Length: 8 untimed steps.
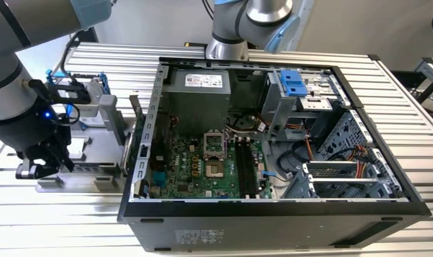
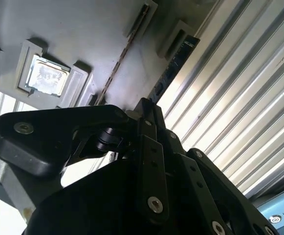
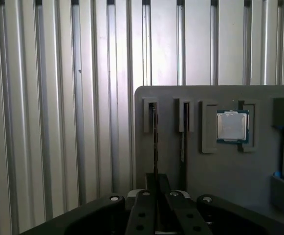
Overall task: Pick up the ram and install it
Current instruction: 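Pick up the ram and move it above insertion slot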
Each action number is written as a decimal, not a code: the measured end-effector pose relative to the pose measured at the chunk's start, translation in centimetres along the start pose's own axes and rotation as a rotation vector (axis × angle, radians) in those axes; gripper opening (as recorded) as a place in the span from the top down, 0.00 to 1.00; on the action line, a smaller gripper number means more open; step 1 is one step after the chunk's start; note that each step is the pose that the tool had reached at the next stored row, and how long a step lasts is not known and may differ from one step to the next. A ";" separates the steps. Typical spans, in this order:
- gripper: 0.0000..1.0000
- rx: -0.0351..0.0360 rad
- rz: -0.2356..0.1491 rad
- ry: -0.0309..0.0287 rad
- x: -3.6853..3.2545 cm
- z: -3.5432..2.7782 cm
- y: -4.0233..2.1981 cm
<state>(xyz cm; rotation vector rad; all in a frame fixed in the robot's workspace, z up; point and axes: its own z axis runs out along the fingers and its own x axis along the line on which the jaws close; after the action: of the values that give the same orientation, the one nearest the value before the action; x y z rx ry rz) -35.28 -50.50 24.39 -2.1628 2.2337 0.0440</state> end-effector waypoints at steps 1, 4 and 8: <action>1.00 0.0002 0.000 -0.0001 0.00 -0.09 0.01; 1.00 0.0004 0.001 0.0000 -0.02 -0.47 0.03; 1.00 0.0003 0.001 0.0000 -0.05 -1.26 0.04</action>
<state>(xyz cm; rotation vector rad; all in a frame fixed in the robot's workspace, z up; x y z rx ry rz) -35.32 -50.49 25.65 -2.1618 2.2345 0.0436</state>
